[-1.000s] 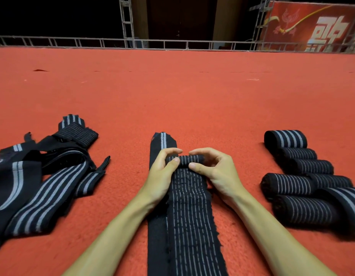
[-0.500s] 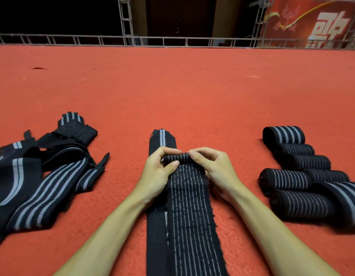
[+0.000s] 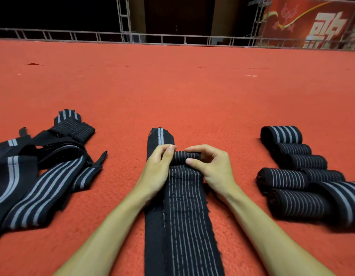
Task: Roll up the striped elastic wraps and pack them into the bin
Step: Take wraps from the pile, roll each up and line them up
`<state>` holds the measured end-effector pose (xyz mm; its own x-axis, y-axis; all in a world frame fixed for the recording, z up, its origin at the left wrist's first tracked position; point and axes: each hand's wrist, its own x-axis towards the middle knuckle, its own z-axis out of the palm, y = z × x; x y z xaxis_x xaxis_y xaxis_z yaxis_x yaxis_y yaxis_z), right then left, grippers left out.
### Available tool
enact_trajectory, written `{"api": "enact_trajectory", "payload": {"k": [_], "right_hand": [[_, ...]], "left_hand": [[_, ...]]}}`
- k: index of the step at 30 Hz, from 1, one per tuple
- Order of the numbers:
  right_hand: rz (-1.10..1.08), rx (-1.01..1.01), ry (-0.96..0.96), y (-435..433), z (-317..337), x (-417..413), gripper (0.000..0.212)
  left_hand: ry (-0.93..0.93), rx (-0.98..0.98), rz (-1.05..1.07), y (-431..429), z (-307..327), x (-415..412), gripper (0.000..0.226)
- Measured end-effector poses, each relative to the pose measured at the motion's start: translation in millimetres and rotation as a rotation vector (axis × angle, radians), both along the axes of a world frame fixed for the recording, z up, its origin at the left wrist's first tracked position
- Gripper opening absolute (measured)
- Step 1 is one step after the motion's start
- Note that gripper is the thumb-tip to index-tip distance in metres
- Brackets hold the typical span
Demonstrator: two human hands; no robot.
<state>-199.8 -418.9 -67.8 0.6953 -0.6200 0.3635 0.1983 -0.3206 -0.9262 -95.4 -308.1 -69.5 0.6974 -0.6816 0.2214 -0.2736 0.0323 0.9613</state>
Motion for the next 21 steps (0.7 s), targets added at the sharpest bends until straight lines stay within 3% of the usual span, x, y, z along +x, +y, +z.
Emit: {"api": "enact_trajectory", "payload": {"k": [6,10,16,19,21], "right_hand": [[0.009,0.001,-0.006,0.5,1.8,-0.8,0.01],[-0.016,0.021,0.031,-2.2,0.4,-0.2,0.021],[0.021,0.161,0.113,0.3,-3.3,2.1,0.022],[0.062,0.223,0.069,-2.1,-4.0,1.7,0.008],[0.123,0.268,0.029,-2.5,-3.7,0.3,0.012]], "left_hand": [[0.18,-0.084,-0.038,-0.9,1.1,0.5,0.021],[0.181,-0.14,-0.122,2.1,-3.2,0.2,0.012],[0.193,-0.167,-0.153,5.9,-0.2,-1.8,0.031],[0.186,-0.16,-0.145,7.3,2.6,-2.5,0.043],[0.174,-0.143,-0.134,8.3,4.6,-3.1,0.047]]}}
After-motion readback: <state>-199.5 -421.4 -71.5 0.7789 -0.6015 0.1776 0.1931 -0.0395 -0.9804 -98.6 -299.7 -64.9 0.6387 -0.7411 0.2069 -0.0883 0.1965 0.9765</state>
